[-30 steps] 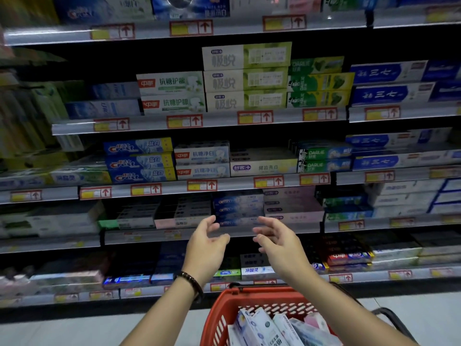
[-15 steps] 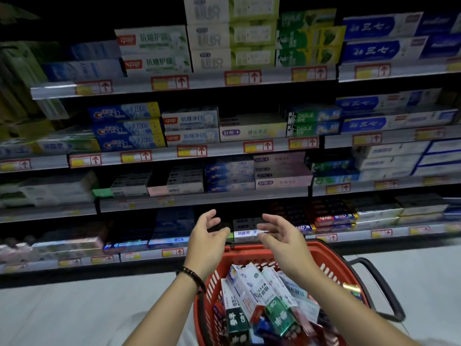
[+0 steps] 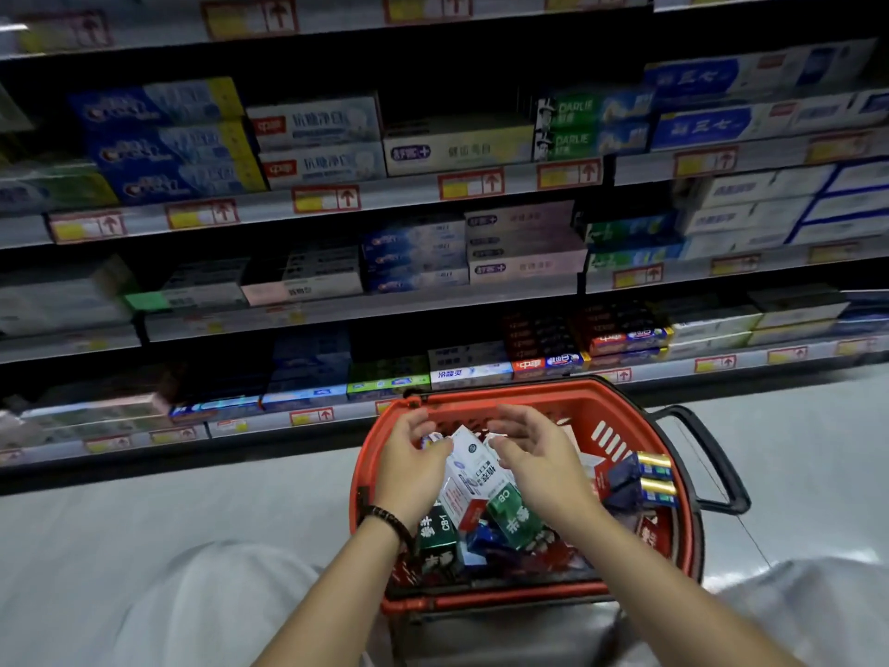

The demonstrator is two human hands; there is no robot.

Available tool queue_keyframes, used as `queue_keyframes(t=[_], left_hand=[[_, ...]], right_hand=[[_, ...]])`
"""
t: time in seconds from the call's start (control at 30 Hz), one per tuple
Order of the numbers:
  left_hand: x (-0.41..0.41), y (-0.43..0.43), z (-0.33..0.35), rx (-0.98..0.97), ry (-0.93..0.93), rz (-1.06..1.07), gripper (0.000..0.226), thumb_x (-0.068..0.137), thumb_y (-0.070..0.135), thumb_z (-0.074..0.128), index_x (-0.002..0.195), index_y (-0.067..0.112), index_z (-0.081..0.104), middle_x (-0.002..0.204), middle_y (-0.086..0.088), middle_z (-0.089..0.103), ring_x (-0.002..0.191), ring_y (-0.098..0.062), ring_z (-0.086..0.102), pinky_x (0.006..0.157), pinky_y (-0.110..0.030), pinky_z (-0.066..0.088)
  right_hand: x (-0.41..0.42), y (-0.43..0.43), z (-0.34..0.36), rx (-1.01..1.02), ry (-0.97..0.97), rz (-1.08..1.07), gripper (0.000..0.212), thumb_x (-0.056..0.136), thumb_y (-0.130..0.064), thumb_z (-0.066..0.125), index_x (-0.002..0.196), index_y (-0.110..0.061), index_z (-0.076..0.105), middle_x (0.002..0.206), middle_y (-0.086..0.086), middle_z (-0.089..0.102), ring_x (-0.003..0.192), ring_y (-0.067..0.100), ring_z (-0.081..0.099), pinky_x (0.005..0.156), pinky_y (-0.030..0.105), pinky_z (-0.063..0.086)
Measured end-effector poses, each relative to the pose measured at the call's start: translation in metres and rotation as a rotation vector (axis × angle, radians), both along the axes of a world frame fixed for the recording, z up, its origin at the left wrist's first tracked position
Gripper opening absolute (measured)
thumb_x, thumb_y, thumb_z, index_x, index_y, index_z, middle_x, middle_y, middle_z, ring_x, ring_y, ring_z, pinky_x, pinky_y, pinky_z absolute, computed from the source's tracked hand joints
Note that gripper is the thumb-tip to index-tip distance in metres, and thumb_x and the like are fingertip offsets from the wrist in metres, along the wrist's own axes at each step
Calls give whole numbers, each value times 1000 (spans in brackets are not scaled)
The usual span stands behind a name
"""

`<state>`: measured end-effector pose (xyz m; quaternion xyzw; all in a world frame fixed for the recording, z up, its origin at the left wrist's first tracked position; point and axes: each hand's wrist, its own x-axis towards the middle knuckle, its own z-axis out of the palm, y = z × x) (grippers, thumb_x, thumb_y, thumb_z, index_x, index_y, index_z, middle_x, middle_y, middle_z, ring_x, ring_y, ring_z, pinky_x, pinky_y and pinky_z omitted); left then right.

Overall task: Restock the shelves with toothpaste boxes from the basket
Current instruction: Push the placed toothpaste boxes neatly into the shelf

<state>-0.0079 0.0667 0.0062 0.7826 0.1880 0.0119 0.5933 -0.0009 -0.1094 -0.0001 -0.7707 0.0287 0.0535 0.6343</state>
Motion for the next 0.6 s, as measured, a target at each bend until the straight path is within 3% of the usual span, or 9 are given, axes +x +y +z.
queue_keyframes(t=[0.07,0.17,0.27,0.37,0.43,0.6], left_hand=[[0,-5,-12,7,20,-14,48,97,16,68,141,24,52,136,5,61,108,-8,64,88,-31,57],[-3,-12,-30,17,71,-30,49,98,15,67,144,24,50,136,6,59,99,4,59,73,-17,48],[-9,-16,-45,20,103,-25,49,99,10,63,144,24,50,136,6,60,98,3,60,66,-14,46],[-13,-16,-62,9,138,-12,52,97,5,61,145,22,52,139,3,60,111,-13,66,81,-29,58],[-16,-18,-69,3,147,-20,52,97,5,60,146,20,51,142,1,59,115,-14,63,97,-39,57],[-23,-21,-83,-5,138,-55,47,103,5,54,149,16,49,149,0,55,127,-11,55,112,-38,48]], right_hand=[[-2,2,-9,-3,19,-12,36,101,-12,68,131,-31,63,115,-9,74,105,6,71,92,35,60],[-6,2,-22,-14,67,-19,35,101,-14,68,132,-30,63,114,-10,73,103,5,71,93,35,61],[-8,1,-35,-23,104,-21,35,101,-12,66,131,-29,62,115,-10,72,101,6,71,89,30,60],[-6,1,-49,-43,134,-21,34,100,-11,66,131,-26,62,114,-8,72,99,6,70,86,26,58],[-5,1,-60,-64,167,-25,35,99,-13,67,131,-23,63,113,-8,72,99,7,71,90,31,59],[-7,5,-80,-107,229,-32,31,89,-19,71,116,-32,65,109,-7,73,96,15,73,95,48,60]])
